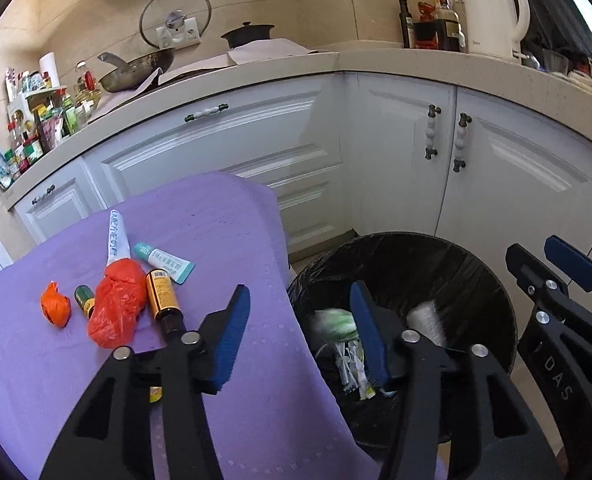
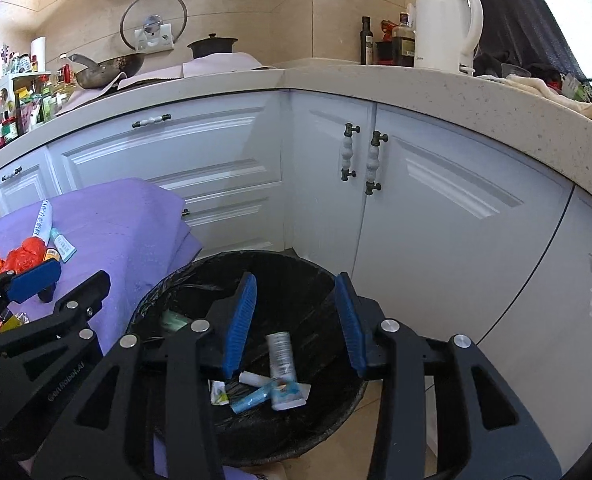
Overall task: Collect trash
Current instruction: 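Move both grippers back toward the remaining trash on the table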
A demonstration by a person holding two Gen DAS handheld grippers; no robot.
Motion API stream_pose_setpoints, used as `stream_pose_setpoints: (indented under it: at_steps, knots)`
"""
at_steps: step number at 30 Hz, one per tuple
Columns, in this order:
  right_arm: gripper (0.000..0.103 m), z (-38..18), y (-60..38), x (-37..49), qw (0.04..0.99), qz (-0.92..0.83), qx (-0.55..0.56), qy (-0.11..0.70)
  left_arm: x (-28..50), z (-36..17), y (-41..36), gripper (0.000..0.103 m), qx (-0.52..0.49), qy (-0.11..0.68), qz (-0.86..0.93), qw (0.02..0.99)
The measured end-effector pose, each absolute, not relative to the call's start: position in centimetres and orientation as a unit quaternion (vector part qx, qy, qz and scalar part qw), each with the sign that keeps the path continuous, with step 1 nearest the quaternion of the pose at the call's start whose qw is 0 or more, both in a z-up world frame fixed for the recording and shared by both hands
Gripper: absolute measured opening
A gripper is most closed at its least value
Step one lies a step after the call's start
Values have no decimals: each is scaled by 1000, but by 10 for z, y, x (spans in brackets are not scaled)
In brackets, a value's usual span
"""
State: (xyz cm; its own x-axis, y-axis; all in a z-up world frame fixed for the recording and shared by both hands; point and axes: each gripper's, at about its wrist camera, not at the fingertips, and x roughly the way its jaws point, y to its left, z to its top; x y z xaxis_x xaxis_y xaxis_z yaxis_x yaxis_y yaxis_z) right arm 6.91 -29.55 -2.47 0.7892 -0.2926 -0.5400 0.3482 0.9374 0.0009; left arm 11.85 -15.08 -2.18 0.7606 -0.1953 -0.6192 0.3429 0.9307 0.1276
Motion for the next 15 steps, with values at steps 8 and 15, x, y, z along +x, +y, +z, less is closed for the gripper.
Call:
stream_pose_setpoints:
  at_steps: [8,15]
  knots:
    - [40,-18,-269,63,947,-142,62,282,111,-11,-122,54,109,312,-127,935]
    - [40,-13,-224,64,951,-89,65,290,102,-2,-68,55,103,305,-80,943]
